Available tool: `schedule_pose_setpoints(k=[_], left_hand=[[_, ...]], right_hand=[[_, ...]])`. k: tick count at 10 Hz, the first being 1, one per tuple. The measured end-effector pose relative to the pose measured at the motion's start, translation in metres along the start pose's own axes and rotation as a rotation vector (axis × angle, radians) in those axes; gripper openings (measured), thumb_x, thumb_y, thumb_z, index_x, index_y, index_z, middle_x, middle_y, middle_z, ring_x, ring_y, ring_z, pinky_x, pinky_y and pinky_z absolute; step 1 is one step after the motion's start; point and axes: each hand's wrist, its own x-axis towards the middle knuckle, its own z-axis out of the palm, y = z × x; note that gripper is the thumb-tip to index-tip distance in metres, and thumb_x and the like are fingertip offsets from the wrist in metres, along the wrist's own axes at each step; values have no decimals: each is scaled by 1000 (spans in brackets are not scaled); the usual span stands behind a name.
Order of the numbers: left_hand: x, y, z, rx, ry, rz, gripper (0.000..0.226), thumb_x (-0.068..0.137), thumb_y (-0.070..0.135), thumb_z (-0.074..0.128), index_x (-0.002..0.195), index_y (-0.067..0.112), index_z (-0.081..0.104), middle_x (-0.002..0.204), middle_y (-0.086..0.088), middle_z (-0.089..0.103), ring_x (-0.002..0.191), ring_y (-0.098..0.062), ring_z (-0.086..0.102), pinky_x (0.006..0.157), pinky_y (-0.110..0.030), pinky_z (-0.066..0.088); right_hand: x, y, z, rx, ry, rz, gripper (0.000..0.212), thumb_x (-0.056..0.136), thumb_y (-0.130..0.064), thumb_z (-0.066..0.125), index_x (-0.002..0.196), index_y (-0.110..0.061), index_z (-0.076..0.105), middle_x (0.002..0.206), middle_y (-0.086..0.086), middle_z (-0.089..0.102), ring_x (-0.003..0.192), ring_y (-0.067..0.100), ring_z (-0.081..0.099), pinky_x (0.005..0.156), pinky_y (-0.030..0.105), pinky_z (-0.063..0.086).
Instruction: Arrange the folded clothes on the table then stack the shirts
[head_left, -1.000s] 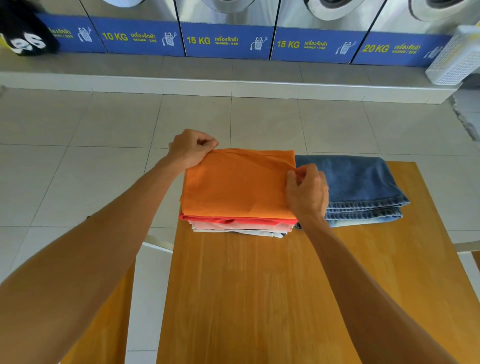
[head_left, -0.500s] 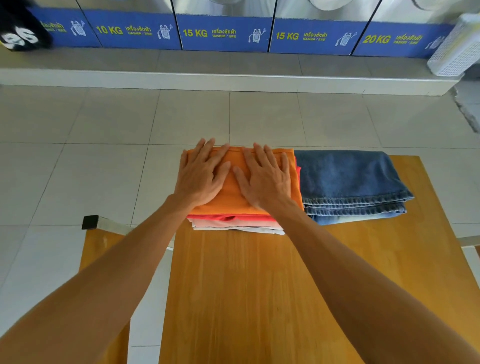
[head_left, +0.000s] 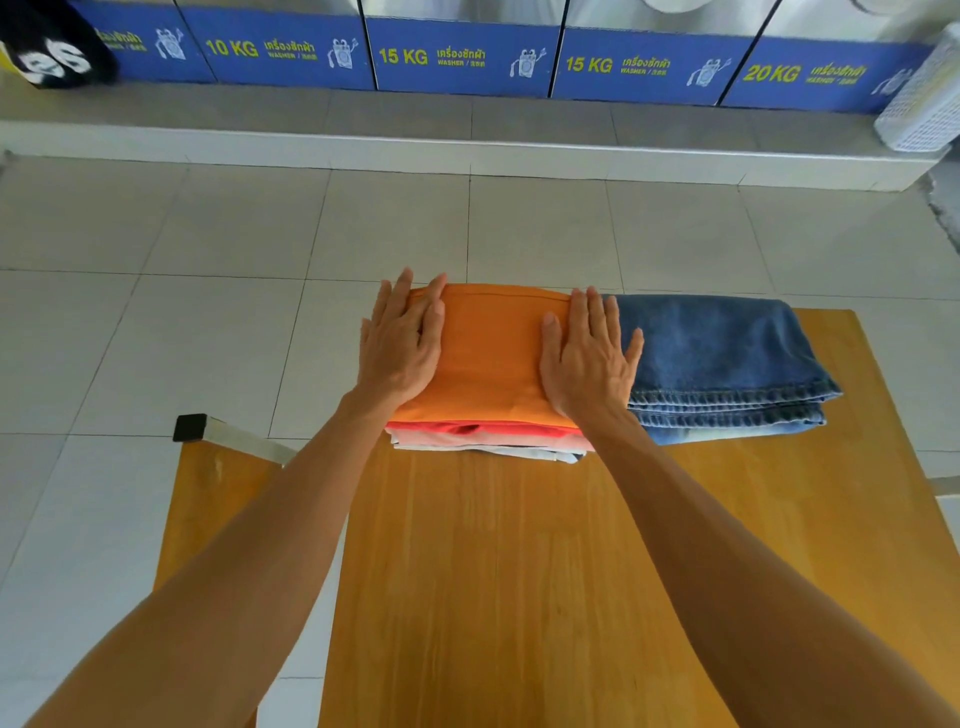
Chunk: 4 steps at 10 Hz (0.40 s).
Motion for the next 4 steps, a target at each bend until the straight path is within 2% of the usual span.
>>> schedule_pose_setpoints(k=[1,2,3,4], left_hand=[[5,5,-13,-164,-48,10,50,105,45,19,149,29,38,154,-4,37,144,-23,30,115,-36,21],[6,7,-33,-266,-149,-135,50,106,46,20,148,29,39,150,-1,41,138,-23,38,112,-39,30],[-6,8,-49,-248,-170,-222,54,104,52,17,152,33,30,157,-1,34,141,-26,35,113,-41,32],[-16,13,-64,-228,-51,-281,53,104,50,19,152,29,33,154,-4,38,136,-27,42,102,-35,38]], right_hand=[[0,-1,-1,30,-27,0,70,103,-58,10,161,-20,8,169,-1,5,156,19,-3,123,54,-4],[2,0,-9,47,-63,-18,68,104,-57,10,161,-22,9,169,-1,4,156,21,-3,123,56,-3],[-1,4,-21,65,-55,-31,63,105,-55,13,161,-25,15,169,0,6,156,22,-1,121,60,-1],[-9,4,-39,108,-33,-20,63,105,-54,13,161,-25,10,169,-1,3,156,21,-2,122,59,0]])
